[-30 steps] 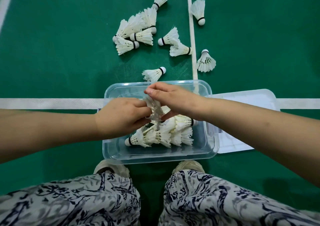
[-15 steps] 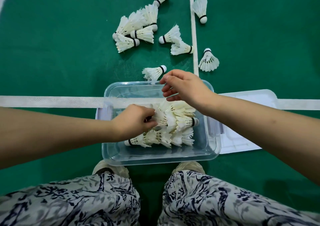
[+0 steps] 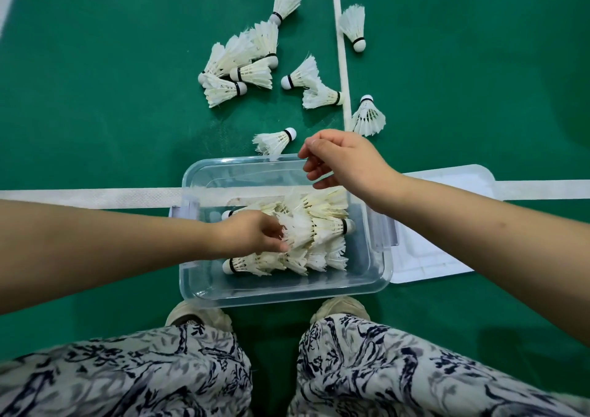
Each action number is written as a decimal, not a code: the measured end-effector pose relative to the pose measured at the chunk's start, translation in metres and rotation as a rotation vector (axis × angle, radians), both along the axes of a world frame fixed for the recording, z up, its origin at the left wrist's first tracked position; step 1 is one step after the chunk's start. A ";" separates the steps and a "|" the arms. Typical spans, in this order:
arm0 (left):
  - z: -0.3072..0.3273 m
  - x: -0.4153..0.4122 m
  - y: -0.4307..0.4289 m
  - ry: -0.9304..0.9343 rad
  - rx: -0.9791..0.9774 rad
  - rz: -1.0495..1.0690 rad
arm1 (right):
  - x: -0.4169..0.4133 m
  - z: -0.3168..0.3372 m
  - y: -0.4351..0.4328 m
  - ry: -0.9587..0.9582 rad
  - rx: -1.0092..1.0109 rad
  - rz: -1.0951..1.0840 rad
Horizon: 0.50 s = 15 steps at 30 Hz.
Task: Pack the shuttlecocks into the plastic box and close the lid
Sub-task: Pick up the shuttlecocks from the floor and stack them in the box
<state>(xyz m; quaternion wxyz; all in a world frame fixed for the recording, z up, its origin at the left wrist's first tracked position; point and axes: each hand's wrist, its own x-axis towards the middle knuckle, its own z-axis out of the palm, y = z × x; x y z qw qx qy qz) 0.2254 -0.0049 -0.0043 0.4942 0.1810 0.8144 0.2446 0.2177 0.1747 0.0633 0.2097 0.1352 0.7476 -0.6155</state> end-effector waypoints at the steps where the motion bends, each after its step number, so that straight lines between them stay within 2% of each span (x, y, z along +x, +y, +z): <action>1: 0.004 -0.002 -0.001 -0.018 -0.004 -0.010 | 0.002 0.001 0.003 0.003 0.010 -0.004; 5: 0.026 -0.014 -0.003 0.122 -0.039 -0.081 | 0.002 0.004 0.012 0.023 0.057 -0.059; 8: 0.046 -0.027 0.000 0.234 0.008 -0.057 | -0.011 0.000 0.023 0.062 0.143 -0.115; 12: 0.064 -0.048 0.011 0.362 0.141 0.015 | -0.039 -0.019 0.047 0.165 0.405 -0.116; 15: 0.069 -0.064 0.019 0.427 0.209 0.067 | -0.061 -0.037 0.064 0.152 0.576 -0.058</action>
